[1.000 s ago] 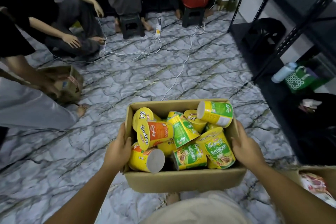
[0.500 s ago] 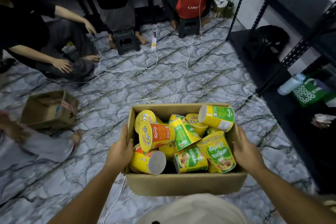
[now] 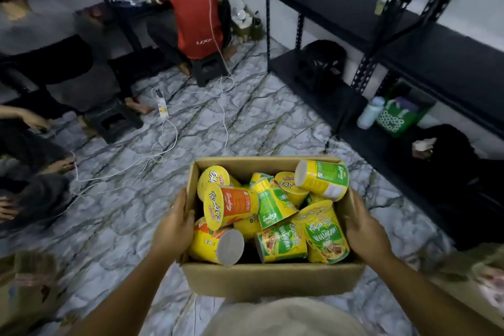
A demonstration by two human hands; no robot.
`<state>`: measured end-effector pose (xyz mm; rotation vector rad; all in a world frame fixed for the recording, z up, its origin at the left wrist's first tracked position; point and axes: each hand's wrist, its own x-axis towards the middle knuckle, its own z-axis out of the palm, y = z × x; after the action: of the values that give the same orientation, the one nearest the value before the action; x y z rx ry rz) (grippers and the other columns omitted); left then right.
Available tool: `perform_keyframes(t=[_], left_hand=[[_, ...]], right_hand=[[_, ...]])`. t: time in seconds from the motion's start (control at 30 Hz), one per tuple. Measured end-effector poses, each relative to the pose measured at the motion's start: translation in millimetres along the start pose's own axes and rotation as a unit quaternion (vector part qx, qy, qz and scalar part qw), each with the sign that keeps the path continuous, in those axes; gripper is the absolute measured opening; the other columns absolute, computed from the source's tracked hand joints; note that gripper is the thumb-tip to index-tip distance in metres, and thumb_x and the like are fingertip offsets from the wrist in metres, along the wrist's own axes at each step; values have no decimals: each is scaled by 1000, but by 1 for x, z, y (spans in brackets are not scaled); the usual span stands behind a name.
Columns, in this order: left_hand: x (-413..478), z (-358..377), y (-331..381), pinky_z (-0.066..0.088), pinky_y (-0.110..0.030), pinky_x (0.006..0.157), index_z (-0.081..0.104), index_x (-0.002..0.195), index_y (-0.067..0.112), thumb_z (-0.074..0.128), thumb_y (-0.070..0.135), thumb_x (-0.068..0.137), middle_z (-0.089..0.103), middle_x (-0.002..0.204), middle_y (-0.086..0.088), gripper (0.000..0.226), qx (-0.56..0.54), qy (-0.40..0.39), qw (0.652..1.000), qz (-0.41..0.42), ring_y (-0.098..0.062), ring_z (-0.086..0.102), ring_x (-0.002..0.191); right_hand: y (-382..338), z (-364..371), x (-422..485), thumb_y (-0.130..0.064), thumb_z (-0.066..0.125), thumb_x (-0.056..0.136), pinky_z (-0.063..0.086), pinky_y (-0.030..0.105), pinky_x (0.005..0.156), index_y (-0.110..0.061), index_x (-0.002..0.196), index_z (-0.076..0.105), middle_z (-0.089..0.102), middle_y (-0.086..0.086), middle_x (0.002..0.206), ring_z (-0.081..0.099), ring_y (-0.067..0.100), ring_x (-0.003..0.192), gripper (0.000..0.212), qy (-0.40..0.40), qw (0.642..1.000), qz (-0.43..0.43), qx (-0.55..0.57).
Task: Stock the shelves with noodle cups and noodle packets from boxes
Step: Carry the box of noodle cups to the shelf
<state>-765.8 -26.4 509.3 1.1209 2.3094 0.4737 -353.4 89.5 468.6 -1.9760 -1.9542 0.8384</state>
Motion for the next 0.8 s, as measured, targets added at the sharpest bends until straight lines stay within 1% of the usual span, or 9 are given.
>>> perform_keyframes(t=[0.13, 0.2, 0.3, 0.43, 0.5, 0.57, 0.63, 0.77, 0.8], left_hand=[[66, 4, 38, 42, -45, 107, 10, 164, 35, 49, 30, 107, 43, 160, -10, 69, 33, -43, 995, 78, -36, 49, 139], [103, 7, 59, 42, -45, 107, 11, 164, 37, 49, 32, 107, 48, 157, -9, 68, 39, -76, 991, 103, -36, 51, 136], [147, 11, 95, 45, -44, 102, 11, 164, 38, 49, 29, 108, 54, 151, -10, 68, 52, -119, 977, 168, -37, 56, 130], [194, 19, 143, 47, -43, 94, 11, 164, 38, 49, 26, 108, 62, 140, -16, 69, 82, -173, 952, 240, -40, 62, 121], [205, 29, 168, 48, -42, 92, 9, 163, 41, 50, 26, 107, 61, 142, -15, 71, 102, -185, 939, 273, -40, 61, 121], [213, 40, 191, 48, -42, 93, 9, 164, 39, 51, 24, 106, 59, 145, -14, 73, 108, -204, 924, 304, -39, 61, 121], [221, 55, 213, 50, -43, 92, 12, 164, 38, 50, 24, 106, 62, 139, -17, 71, 118, -224, 908, 334, -40, 63, 116], [218, 82, 261, 49, -38, 89, 10, 164, 38, 48, 23, 108, 60, 144, -13, 70, 138, -258, 881, 373, -38, 63, 118], [216, 88, 274, 50, -37, 87, 9, 164, 37, 48, 23, 107, 63, 139, -14, 70, 140, -261, 876, 380, -38, 65, 114]], right_hand=[[9, 3, 6, -29, 52, 104, 54, 47, 70, -44, 160, 10, 73, 20, 102, 68, 45, 87, 71, 45, 996, 74, 14], [13, 9, 6, -33, 51, 104, 55, 50, 69, -47, 158, 10, 73, 19, 103, 68, 45, 85, 69, 73, 991, 110, 29], [16, 14, 3, -30, 53, 102, 55, 51, 65, -43, 157, 14, 73, 19, 103, 68, 44, 81, 69, 113, 980, 157, 44], [9, 21, -13, -27, 56, 101, 51, 42, 58, -38, 160, 11, 73, 20, 95, 68, 42, 75, 75, 166, 957, 232, 47], [10, 24, -22, -25, 56, 101, 49, 41, 58, -38, 161, 9, 73, 19, 95, 68, 41, 74, 77, 186, 945, 262, 56], [12, 24, -30, -21, 57, 100, 53, 44, 59, -39, 161, 10, 73, 18, 93, 67, 41, 73, 79, 212, 933, 280, 78], [17, 23, -35, -18, 57, 99, 53, 44, 58, -38, 161, 11, 73, 17, 88, 66, 39, 68, 79, 224, 921, 306, 88], [38, 17, -42, -25, 57, 99, 54, 47, 57, -42, 159, 9, 73, 13, 91, 66, 38, 67, 78, 243, 898, 354, 94], [44, 13, -42, -26, 56, 100, 54, 46, 58, -43, 159, 7, 73, 13, 90, 66, 37, 68, 79, 243, 893, 365, 101]])
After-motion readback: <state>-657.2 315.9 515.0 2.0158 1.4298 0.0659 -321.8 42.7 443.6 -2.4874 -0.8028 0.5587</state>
